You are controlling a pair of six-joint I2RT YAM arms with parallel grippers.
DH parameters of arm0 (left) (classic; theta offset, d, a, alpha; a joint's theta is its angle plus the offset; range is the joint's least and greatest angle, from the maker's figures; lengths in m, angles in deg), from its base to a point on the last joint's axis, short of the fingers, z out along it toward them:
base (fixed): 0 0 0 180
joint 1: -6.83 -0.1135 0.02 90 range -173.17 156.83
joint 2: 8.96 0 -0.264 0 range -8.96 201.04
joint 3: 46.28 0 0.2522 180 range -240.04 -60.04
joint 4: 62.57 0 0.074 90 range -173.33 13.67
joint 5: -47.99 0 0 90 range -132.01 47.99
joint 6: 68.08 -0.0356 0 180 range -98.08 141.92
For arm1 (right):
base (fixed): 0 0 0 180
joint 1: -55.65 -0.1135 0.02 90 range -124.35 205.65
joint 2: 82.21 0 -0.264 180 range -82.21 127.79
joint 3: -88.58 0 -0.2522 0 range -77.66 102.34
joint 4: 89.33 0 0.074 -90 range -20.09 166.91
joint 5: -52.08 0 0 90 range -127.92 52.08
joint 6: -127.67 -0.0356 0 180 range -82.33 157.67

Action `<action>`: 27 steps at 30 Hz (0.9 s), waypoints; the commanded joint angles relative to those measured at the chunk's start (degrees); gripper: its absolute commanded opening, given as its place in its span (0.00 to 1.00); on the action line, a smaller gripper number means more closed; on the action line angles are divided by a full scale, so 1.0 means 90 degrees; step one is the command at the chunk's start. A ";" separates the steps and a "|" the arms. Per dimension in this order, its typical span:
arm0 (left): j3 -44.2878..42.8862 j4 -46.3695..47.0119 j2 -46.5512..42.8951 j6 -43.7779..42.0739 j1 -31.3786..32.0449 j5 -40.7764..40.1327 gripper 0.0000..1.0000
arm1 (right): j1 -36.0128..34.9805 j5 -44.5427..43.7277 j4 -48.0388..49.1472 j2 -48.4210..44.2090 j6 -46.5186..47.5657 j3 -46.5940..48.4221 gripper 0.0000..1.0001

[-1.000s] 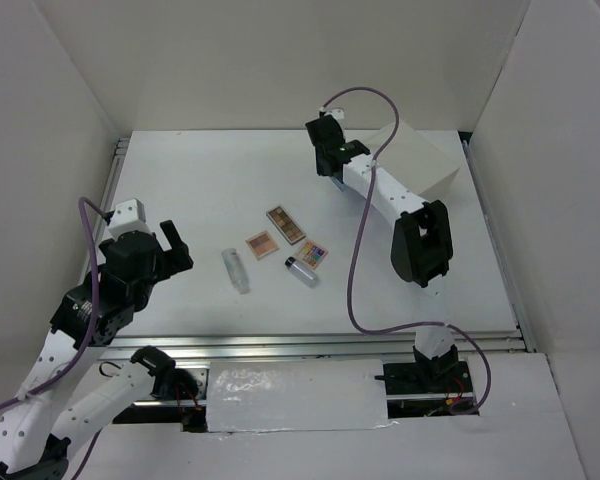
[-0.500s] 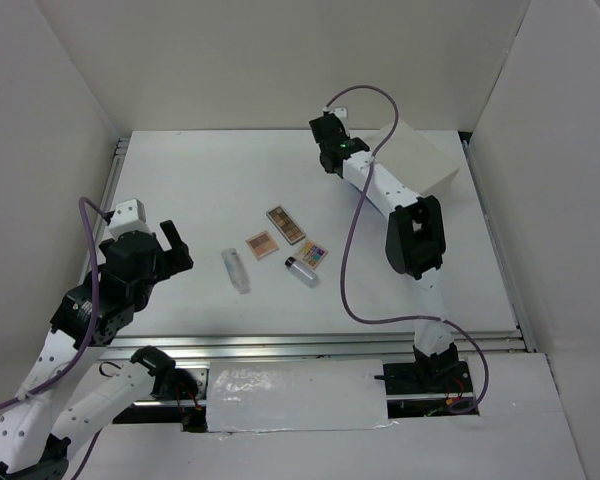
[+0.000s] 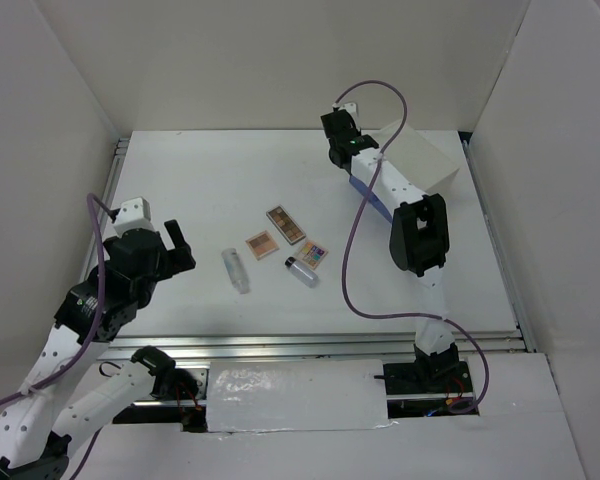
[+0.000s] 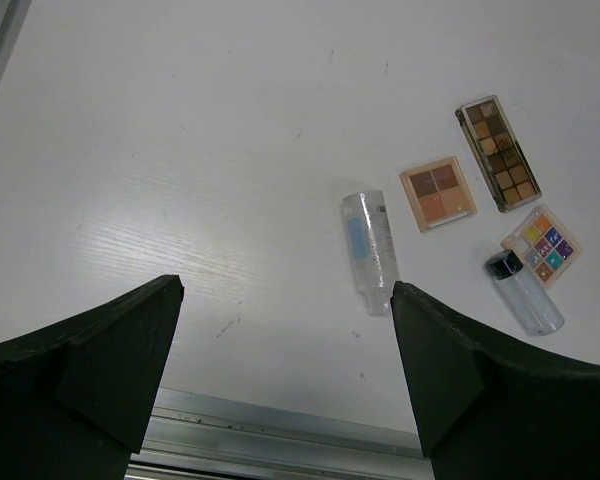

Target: Organize the makeup

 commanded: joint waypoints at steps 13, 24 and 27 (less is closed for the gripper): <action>0.0034 0.0286 0.0064 -0.0151 -0.0078 0.0097 1.00 | 0.0076 -0.0676 0.0180 -0.0292 0.0388 -0.0047 0.10; 0.0034 0.0276 -0.0004 -0.0131 -0.0088 0.0078 0.99 | -0.0578 -0.0070 0.0519 -0.1715 0.0720 -0.2023 0.39; 0.0044 0.0285 -0.0053 -0.0141 -0.0088 0.0097 1.00 | -0.0598 -0.0557 0.1037 -0.2594 0.0681 -0.3321 0.48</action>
